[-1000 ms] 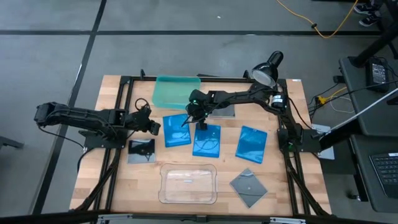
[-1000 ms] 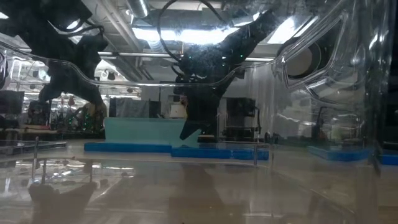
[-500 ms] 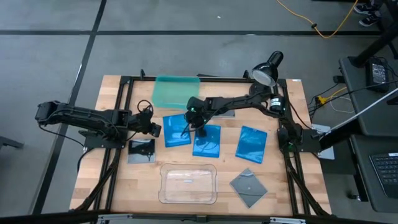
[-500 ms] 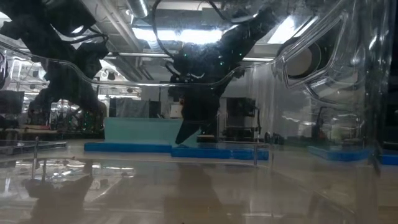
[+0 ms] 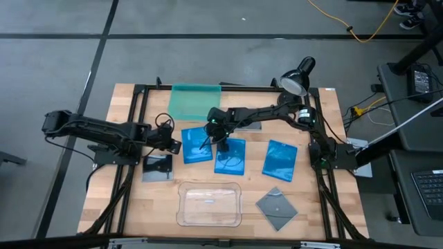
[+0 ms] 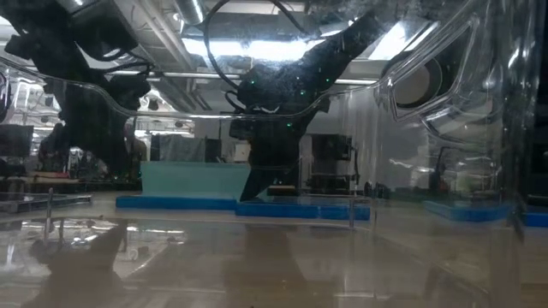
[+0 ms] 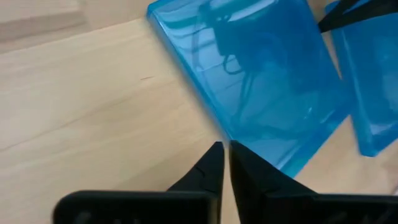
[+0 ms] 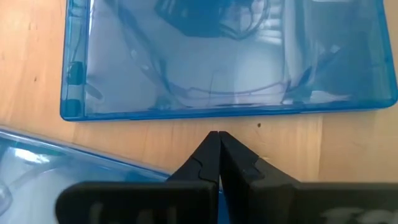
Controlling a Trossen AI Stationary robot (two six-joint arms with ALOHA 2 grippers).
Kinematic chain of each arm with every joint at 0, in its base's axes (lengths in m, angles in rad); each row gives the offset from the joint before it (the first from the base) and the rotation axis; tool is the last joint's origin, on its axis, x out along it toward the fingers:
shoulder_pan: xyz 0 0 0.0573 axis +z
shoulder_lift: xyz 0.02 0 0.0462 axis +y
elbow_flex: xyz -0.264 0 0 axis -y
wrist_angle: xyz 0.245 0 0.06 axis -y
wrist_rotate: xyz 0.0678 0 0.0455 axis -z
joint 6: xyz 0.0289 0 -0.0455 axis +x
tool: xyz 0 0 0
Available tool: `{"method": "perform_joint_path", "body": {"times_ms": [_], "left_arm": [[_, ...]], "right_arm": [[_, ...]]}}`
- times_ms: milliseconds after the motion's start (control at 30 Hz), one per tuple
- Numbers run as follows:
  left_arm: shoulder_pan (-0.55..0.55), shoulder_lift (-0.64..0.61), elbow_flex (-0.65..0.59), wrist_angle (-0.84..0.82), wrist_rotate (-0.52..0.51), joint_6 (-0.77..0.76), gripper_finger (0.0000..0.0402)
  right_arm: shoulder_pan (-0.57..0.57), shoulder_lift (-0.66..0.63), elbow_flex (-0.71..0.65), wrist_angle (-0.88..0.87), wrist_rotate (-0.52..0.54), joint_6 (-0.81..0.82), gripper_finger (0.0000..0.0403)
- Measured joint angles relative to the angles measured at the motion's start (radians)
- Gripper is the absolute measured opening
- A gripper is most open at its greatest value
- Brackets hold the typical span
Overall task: Pick & place jewel cases by type
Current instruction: Put the left blue cd case into the green bin
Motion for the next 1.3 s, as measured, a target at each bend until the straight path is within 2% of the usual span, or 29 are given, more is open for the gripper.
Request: {"method": "perform_joint_path", "body": {"times_ms": [367,567,733,967,1300], "left_arm": [[0.005,0.107,0.0,0.063,-0.002,-0.028,0.0156],[0.046,0.174,0.0,0.167,0.0,-0.027,0.0203],[0.075,0.245,0.0,0.211,0.038,-0.025,0.0218],[0.079,0.333,0.002,0.338,0.049,-0.024,0.0219],[0.079,0.357,0.003,0.366,0.05,-0.032,0.022]], "right_arm": [[0.0,0.0,0.0,0.002,-0.011,0.022,0.001],[0.0,0.001,0.0,0.004,-0.022,0.022,0.001],[0.0,0.001,0.0,0.004,-0.023,0.021,0.001],[0.0,0.002,0.0,0.005,-0.042,0.024,0.001],[0.001,0.002,0.0,0.0,-0.052,0.023,0.001]]}}
